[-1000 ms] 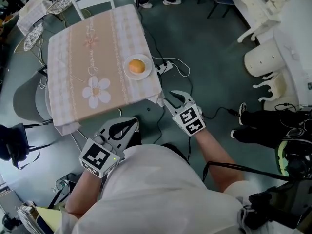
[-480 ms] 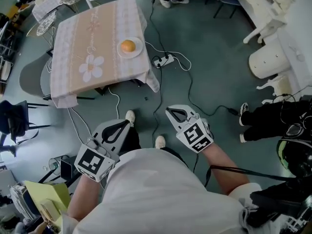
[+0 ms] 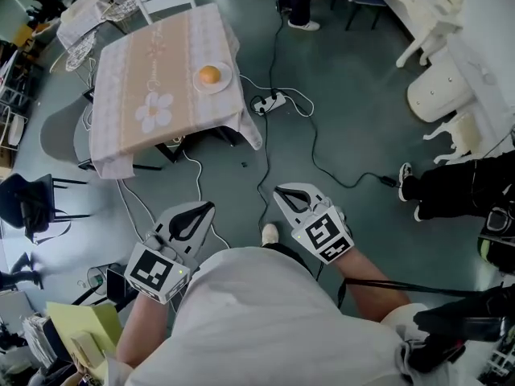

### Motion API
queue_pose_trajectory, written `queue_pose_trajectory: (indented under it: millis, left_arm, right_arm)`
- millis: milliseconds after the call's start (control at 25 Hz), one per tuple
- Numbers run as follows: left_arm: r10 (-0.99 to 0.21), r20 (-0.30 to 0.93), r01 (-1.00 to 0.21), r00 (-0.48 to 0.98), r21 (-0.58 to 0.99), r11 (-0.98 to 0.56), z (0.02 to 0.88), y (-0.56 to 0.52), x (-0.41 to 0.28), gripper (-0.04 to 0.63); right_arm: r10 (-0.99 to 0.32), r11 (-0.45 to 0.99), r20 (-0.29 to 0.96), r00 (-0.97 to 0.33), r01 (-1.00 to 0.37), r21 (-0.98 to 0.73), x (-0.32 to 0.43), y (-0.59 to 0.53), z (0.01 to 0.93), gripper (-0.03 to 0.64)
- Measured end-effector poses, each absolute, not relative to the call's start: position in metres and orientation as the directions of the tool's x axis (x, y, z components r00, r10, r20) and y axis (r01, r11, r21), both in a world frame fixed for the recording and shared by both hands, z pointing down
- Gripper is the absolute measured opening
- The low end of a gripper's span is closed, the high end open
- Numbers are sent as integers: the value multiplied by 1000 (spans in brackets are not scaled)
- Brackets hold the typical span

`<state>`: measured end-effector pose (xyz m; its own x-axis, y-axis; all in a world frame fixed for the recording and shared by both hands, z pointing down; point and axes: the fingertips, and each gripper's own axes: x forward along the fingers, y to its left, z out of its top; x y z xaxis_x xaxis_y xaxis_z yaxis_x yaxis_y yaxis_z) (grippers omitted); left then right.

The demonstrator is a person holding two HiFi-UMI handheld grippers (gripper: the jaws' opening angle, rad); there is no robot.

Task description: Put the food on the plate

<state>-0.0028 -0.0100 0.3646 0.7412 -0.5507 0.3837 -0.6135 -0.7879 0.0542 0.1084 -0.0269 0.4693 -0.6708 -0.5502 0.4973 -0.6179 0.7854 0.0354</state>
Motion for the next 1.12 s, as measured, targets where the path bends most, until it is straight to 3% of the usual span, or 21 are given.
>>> queue_pose_trajectory:
  millis: [1120]
  left_arm:
    - [-538, 344, -599, 770, 96, -795, 383, 191, -177, 9]
  right_arm:
    - [-540, 827, 455, -708, -547, 129, -101, 173, 414, 12]
